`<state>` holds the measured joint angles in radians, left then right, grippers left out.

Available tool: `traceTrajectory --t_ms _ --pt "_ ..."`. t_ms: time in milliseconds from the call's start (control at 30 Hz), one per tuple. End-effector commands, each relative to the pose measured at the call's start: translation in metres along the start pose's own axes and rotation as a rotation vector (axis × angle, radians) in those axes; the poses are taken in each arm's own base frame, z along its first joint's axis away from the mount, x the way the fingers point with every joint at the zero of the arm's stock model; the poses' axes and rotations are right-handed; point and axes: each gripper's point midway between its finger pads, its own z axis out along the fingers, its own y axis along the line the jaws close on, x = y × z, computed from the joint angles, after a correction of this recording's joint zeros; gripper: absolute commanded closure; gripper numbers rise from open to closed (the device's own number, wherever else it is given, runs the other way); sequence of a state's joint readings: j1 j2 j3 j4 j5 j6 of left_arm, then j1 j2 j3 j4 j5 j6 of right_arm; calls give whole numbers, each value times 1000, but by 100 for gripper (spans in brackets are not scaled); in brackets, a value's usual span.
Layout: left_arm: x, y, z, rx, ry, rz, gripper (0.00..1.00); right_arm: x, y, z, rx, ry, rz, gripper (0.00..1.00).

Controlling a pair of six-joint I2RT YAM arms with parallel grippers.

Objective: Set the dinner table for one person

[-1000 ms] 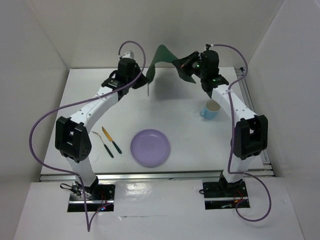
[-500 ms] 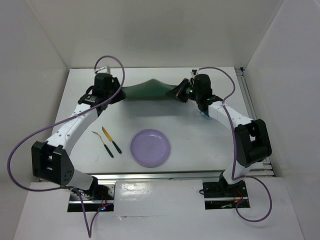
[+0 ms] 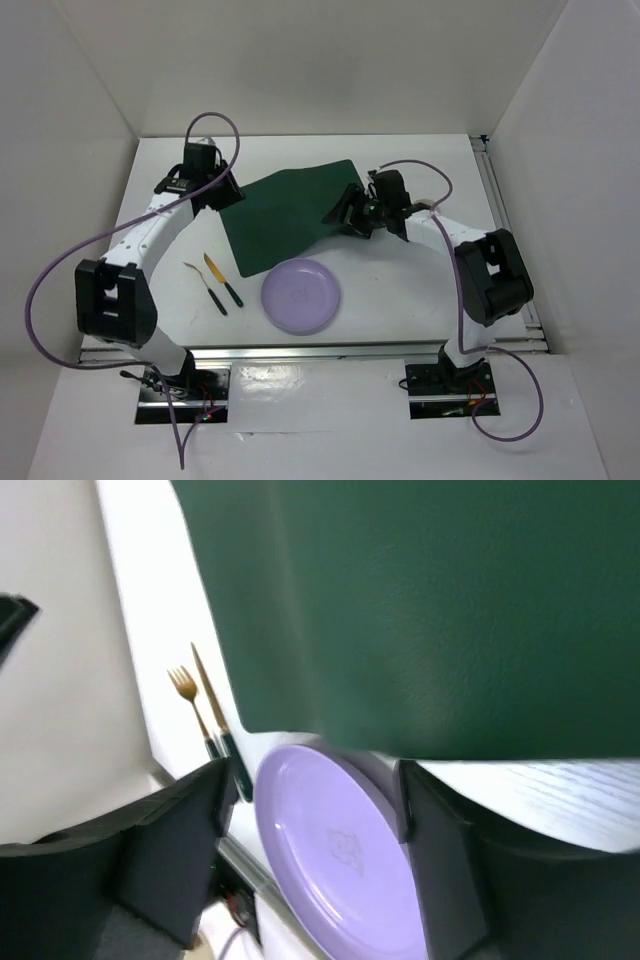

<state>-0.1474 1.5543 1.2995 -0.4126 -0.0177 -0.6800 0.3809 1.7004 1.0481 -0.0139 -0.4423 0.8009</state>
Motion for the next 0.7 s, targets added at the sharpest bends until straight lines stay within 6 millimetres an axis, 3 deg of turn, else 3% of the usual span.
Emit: traceTrajectory --t_ms 0,167,200,267,300,367,400,433,567,667 --pt "16 -11 11 29 150 14 56 4 -1 -6 61 62 -65 15" --pt "38 12 30 -85 245 -5 73 11 -14 -16 147 104 -89 10" --pt "43 17 31 -107 252 -17 76 20 -17 -17 165 136 -96 10" --pt "49 21 38 -122 267 -47 91 16 -18 -20 184 128 -126 10" --pt "63 28 45 -129 297 -50 94 14 -20 -20 195 119 -136 10" --pt "72 34 61 -146 318 -60 100 6 -15 -20 210 81 -171 16" --pt "79 39 65 -170 351 -62 100 -1 -16 -18 228 59 -176 21" --pt "83 36 69 -179 367 -67 100 -15 -15 -12 254 31 -192 34" --pt "102 50 89 -247 414 -122 100 -61 -33 10 410 -86 -218 56" --pt "117 62 97 -311 445 -118 100 -77 -53 30 471 -81 -195 86"
